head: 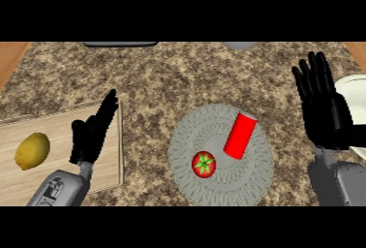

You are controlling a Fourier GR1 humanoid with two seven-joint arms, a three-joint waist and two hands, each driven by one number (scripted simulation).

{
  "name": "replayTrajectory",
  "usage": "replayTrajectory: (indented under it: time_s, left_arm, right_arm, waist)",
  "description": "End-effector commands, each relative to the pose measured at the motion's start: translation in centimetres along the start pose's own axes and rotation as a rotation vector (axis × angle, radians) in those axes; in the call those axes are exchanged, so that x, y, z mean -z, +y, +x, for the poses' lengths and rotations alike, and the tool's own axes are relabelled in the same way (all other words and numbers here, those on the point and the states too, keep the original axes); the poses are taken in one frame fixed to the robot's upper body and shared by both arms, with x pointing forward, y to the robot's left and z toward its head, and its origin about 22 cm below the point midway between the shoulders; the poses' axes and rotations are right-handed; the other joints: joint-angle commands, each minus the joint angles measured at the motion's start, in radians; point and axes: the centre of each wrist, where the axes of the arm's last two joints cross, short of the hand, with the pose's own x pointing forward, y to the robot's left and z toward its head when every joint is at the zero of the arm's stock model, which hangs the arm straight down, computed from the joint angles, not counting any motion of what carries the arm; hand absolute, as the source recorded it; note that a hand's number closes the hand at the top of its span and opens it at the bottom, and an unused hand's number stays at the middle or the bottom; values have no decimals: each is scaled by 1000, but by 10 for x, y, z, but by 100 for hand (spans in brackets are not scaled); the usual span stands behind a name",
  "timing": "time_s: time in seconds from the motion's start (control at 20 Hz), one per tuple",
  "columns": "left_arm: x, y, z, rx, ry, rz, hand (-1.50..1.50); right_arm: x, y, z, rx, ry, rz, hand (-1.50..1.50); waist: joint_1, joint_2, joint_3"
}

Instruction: Pick the tomato from the placemat and place it in the bowl

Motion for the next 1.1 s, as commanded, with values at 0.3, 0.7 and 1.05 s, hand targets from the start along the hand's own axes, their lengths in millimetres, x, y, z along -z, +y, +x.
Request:
replayTrajectory:
  time_s: [0.3, 0.7, 1.05]
  left_arm:
    - [-3, -13, 25, 5, -146, -172, 0]
    - [-14, -16, 33, -37, -168, -301, 0]
    - [-20, -15, 19, -27, -149, -288, 0]
  right_arm:
    - [-51, -27, -18, -754, 115, -54, 150]
    - [-90, 104, -66, -712, 140, -59, -150]
    - [-51, 90, -30, -1131, 389, 87, -150]
  waist:
    - [-51, -4, -53]
    - [15, -7, -15]
    - [18, -14, -19]
